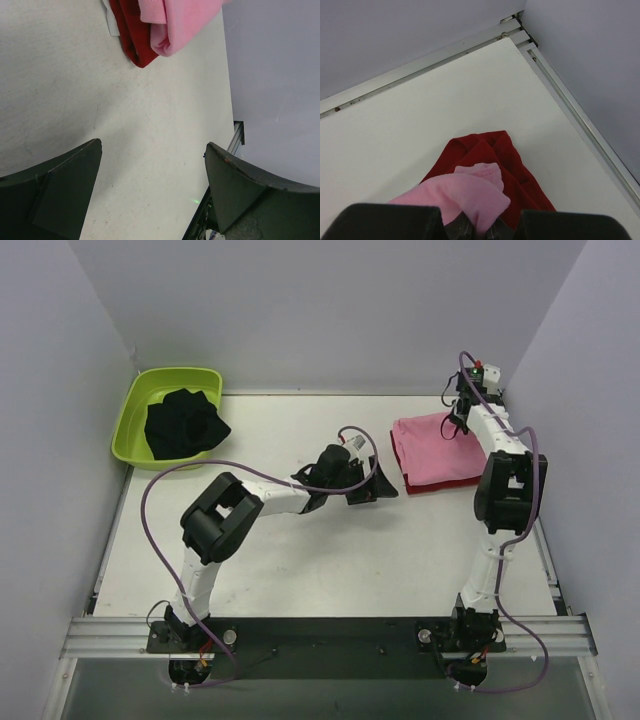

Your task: Fold and stack the t-shirts

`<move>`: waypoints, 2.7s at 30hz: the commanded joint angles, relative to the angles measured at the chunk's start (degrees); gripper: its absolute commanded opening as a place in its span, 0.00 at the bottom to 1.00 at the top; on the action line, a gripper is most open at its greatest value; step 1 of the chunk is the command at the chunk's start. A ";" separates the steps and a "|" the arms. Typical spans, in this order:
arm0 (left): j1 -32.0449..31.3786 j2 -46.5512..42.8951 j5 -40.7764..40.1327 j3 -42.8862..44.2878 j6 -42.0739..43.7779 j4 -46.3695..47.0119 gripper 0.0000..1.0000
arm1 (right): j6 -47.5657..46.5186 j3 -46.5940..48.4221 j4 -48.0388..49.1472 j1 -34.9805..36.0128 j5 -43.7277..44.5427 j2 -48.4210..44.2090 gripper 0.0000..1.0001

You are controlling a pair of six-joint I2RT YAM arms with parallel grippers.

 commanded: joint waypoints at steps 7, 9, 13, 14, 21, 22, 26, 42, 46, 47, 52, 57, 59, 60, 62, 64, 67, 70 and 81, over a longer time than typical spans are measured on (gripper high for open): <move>1.31 -1.42 2.47 1.13 1.52 3.80 0.93 | 0.72 9.46 -2.92 -1.39 3.97 4.38 0.74; 1.39 -1.24 2.64 1.13 1.52 3.98 0.94 | 0.63 9.90 -2.83 -1.56 4.24 4.73 0.92; 1.31 -1.16 2.73 0.78 1.26 4.42 0.94 | 0.28 7.54 -0.55 -1.48 5.30 3.86 1.00; 1.31 -1.24 2.73 0.35 1.26 4.42 0.94 | 0.11 6.14 0.59 -1.39 6.52 2.29 1.00; 1.66 -5.98 0.63 -2.56 3.02 3.54 0.94 | -5.59 -12.67 18.15 4.31 21.09 -10.81 1.00; 1.66 -6.69 0.10 -2.73 3.45 3.10 0.94 | -7.00 -13.82 19.40 5.54 23.56 -12.91 1.00; 1.92 -10.03 -1.22 -3.87 5.47 0.21 0.94 | -12.20 -19.09 24.24 11.17 31.13 -18.54 1.00; 0.52 -33.04 -29.55 -13.63 18.56 -23.52 0.94 | 3.88 -31.22 -0.80 35.07 19.71 -42.80 1.00; -1.50 -40.60 -38.91 -17.05 23.57 -26.60 0.94 | 8.97 -41.57 -1.33 39.73 18.39 -50.09 1.00; -2.11 -43.23 -40.15 -17.67 23.93 -27.13 0.94 | 9.59 -42.82 -2.03 40.79 19.44 -51.07 1.00; -2.38 -48.96 -42.27 -22.93 23.85 -30.20 0.95 | 10.92 -47.66 -3.18 47.47 22.26 -57.48 1.00; -4.48 -56.60 -44.37 -28.21 22.27 -31.45 0.95 | 10.13 -48.63 -4.14 52.75 24.72 -62.14 1.00; -4.93 -61.42 -45.25 -31.47 21.74 -29.69 0.94 | 9.51 -48.37 -5.02 54.77 26.48 -62.68 1.00; -4.93 -62.75 -45.52 -32.08 21.83 -29.42 0.94 | 8.47 -48.20 -5.20 55.38 27.09 -62.85 1.00; -4.93 -65.56 -45.52 -32.09 23.14 -29.77 0.94 | 7.84 -47.85 -5.46 57.58 30.07 -63.03 1.00; -5.11 -66.63 -46.48 -31.83 24.28 -30.82 0.94 | 6.79 -47.49 -5.29 58.99 31.92 -63.64 1.00; -5.11 -67.25 -47.37 -31.30 25.95 -32.05 0.97 | 5.82 -46.62 -4.06 59.61 32.02 -63.47 1.00; -5.11 -67.60 -45.61 -31.29 26.74 -31.80 0.97 | 5.29 -46.35 -3.01 61.10 31.93 -63.21 1.00; -5.02 -70.15 -45.78 -37.88 25.70 -26.70 0.97 | 8.89 -48.99 -0.37 70.76 37.20 -57.41 1.00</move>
